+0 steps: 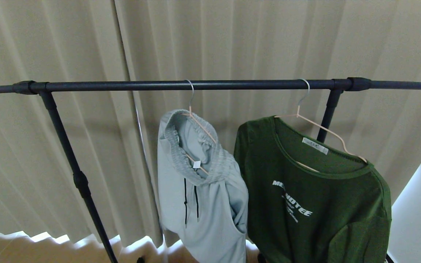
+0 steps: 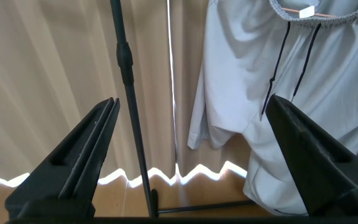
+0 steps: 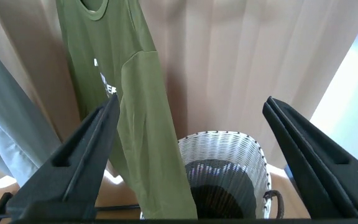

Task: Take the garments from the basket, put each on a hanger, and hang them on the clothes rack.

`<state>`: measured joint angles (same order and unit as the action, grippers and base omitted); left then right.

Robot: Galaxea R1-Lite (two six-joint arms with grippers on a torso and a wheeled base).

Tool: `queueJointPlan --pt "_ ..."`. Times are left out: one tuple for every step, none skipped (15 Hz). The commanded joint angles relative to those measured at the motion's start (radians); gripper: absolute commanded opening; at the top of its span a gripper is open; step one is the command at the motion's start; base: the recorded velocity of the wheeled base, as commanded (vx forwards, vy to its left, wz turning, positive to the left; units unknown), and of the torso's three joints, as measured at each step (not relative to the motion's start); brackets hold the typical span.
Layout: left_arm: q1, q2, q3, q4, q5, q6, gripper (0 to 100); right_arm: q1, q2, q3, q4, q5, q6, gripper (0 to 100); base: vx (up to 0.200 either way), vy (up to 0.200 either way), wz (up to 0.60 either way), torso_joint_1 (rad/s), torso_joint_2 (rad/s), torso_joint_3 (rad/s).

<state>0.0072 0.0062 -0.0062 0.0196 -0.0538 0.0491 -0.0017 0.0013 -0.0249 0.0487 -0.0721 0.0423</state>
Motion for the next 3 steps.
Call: queueJointPlan --pt "0.000 0.001 0.000 0.000 0.000 0.000 100 0.000 -0.001 0.000 0.000 0.000 0.001 100 0.000 0.000 0.00 0.000 0.00 0.000" --pt "0.000 0.001 0.000 0.000 0.000 0.000 100 0.000 -0.001 0.000 0.000 0.000 -0.001 100 0.000 0.000 0.00 0.000 0.00 0.000" --pt "0.002 0.001 0.000 0.000 0.000 0.000 100 0.000 -0.001 0.000 0.000 0.000 -0.002 100 0.000 0.000 0.00 0.000 0.00 0.000"
